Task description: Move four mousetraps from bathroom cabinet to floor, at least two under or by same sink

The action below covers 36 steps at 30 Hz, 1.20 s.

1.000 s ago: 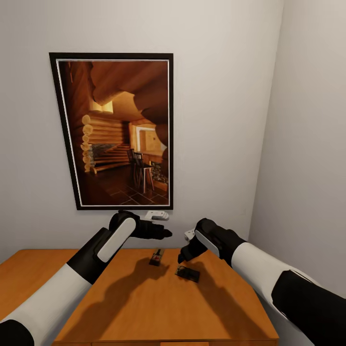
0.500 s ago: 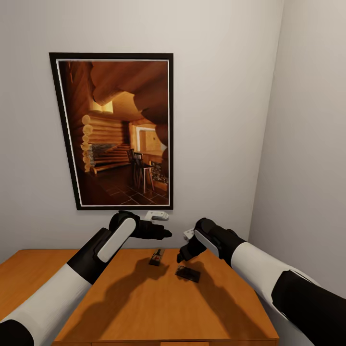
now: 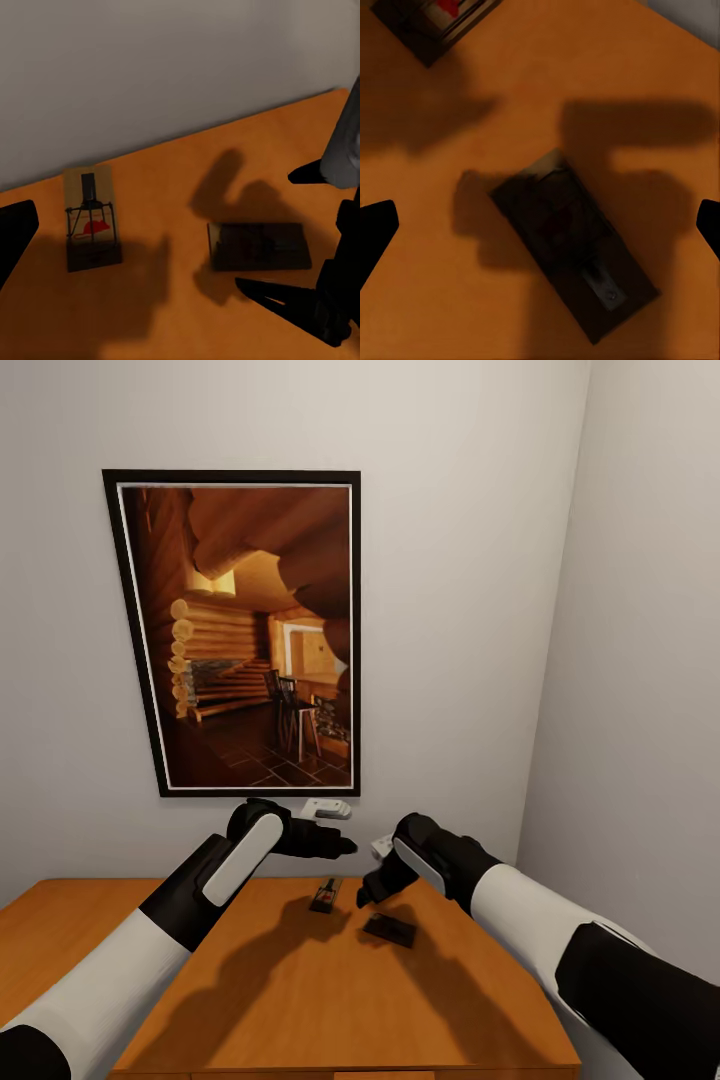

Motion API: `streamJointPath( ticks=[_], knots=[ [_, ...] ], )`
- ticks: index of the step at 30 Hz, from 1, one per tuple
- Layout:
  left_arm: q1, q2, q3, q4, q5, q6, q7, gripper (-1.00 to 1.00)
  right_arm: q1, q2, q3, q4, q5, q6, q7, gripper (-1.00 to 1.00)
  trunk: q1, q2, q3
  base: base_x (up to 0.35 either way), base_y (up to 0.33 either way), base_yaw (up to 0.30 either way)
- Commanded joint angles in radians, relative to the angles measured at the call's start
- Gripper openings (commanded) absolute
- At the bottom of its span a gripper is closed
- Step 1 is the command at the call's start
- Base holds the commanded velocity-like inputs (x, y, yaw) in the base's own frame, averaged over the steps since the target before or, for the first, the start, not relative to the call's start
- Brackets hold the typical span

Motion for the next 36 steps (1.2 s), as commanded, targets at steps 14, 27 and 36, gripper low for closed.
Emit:
streamJointPath(
  ticks=[14,27,36],
  knots=[
    [-0.001,0.002,-0.001,-0.003,0.012,0.003,0.011,1.0,-0.042,0.01,0.002,-0.007,0.013,0.002,0.009,1.0,0.035,-0.064,-0.03,0.0,0.0,0.0],
    [-0.001,0.002,-0.002,-0.003,0.013,0.004,0.011,1.0,-0.049,0.01,0.002,-0.052,0.013,0.0,-0.005,1.0,0.035,-0.064,-0.03,0.0,0.0,0.0],
    [-0.001,0.004,-0.001,-0.003,0.014,0.004,0.011,1.0,-0.049,0.007,0.0,-0.057,0.013,0.005,-0.005,1.0,0.035,-0.064,-0.03,0.0,0.0,0.0]
  ],
)
